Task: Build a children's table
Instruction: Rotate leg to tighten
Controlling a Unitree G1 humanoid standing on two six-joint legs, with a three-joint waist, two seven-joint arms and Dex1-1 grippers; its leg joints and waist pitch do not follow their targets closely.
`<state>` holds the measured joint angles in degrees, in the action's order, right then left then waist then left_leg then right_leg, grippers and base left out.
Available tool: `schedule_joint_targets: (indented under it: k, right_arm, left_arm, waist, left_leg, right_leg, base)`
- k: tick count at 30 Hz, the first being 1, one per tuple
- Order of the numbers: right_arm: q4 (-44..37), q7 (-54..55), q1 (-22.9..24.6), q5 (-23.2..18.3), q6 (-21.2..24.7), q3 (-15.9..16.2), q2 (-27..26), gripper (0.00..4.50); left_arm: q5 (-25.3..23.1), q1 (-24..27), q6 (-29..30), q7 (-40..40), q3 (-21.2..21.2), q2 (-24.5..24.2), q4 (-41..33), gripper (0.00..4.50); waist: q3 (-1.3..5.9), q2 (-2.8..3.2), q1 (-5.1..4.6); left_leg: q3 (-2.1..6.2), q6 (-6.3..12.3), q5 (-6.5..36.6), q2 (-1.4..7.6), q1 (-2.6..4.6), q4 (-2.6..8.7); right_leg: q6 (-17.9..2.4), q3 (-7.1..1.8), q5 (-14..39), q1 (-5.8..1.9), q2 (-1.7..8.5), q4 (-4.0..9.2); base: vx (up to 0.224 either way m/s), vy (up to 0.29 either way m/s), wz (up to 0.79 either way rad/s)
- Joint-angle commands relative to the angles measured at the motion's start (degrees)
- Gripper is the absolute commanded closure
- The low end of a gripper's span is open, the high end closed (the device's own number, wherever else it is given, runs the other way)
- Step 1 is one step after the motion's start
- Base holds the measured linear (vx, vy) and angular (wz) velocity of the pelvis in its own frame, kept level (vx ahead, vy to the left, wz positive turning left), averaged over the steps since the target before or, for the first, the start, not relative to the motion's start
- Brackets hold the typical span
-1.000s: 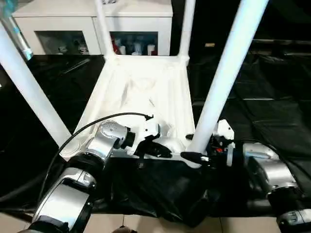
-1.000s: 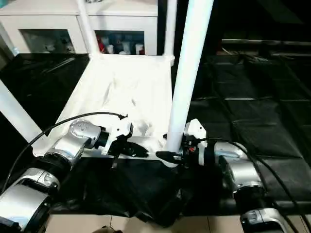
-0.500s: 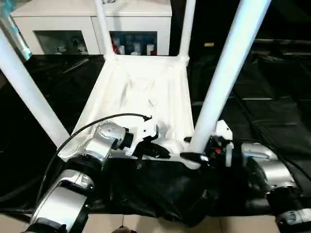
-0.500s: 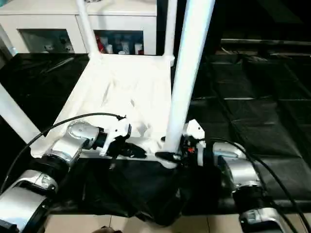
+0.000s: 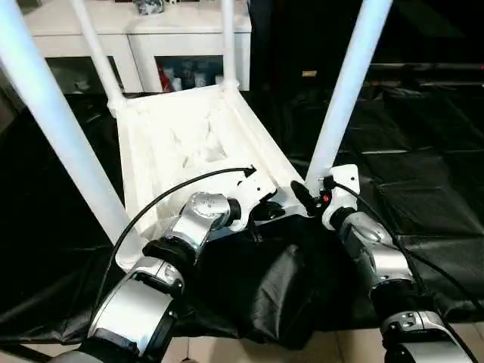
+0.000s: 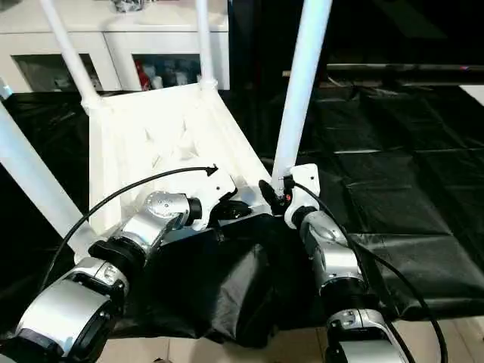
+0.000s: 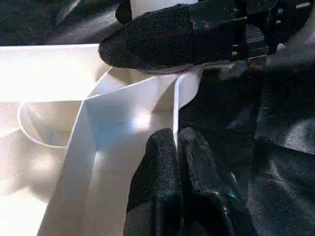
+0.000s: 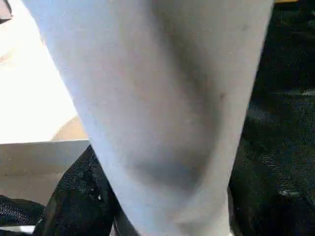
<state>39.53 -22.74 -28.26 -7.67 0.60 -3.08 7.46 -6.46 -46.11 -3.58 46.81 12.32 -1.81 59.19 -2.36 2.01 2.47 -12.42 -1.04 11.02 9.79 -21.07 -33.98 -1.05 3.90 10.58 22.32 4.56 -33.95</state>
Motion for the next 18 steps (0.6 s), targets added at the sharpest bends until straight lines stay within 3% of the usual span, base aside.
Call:
schedule_joint_targets:
  k: [1,2,5,11,12,16,18]
  right_arm:
    - [0.71,-6.16,1.32,2.22,-0.13,6.34,-2.01,1.22]
    - [-0.01,-8.17,1.56,1.65,-0.44,6.55,-1.45,1.19]
    - [-1.43,-12.46,1.85,0.91,-1.09,7.00,0.52,0.87]
    - [-5.82,-28.25,3.35,-2.56,-0.28,8.52,6.69,0.87]
    - [-7.48,-34.08,4.02,-3.80,0.44,8.83,9.09,0.87]
    - [-9.25,-41.99,4.41,-5.56,2.63,9.17,13.01,0.87]
    - [-9.62,-45.60,4.26,-6.01,4.04,9.30,15.19,0.87]
  left_arm:
    - [0.56,-1.18,-1.57,0.13,0.32,2.09,-0.25,4.50]
    - [0.54,-1.01,-1.79,1.04,0.46,1.68,-0.38,4.50]
    - [0.60,-0.53,-2.43,3.56,0.86,0.41,-0.86,4.50]
    - [1.82,0.84,-4.01,13.75,1.78,-2.96,-2.76,4.50]
    - [2.60,1.77,-4.36,19.35,2.44,-4.43,-4.44,4.50]
    - [3.11,2.37,-4.55,25.06,3.05,-6.72,-5.78,4.50]
    - [3.77,2.78,-4.45,28.97,3.29,-8.10,-6.70,4.50]
  waist:
    - [2.91,-1.02,0.03]
    - [2.91,-1.27,0.03]
    - [2.84,-1.16,0.15]
    - [2.85,-1.17,0.50]
    - [2.90,-1.22,0.87]
    - [3.43,-1.13,1.38]
    - [3.55,-1.11,1.86]
  left_leg:
    - [2.39,3.33,13.69,3.59,0.68,4.15]
    - [2.34,3.54,13.47,3.62,0.65,4.16]
    - [2.42,4.21,13.24,3.74,0.61,4.25]
    - [2.36,4.79,12.95,4.07,0.54,4.25]
    - [2.24,5.35,12.24,4.12,0.42,4.14]
    - [2.04,7.41,8.06,4.32,0.11,3.59]
    - [1.94,8.29,6.95,4.30,0.16,3.36]
  right_leg:
    - [-11.14,-2.92,17.84,-1.89,5.05,5.27]
    - [-11.13,-2.89,17.80,-1.90,5.00,5.26]
    - [-11.21,-2.77,17.80,-2.02,4.94,5.18]
    - [-11.77,-2.74,17.06,-2.14,4.91,4.97]
    - [-12.19,-2.74,15.62,-2.32,4.86,4.76]
    - [-14.81,-2.68,6.75,-2.25,4.91,3.52]
    - [-15.55,-2.63,4.74,-2.19,4.82,3.29]
  base:
    - [0.000,0.000,0.00]
    - [0.000,0.000,0.00]
    - [0.000,0.000,0.00]
    - [0.000,0.000,0.00]
    - [0.000,0.000,0.00]
    - [0.000,0.000,0.00]
    - [0.000,0.000,0.00]
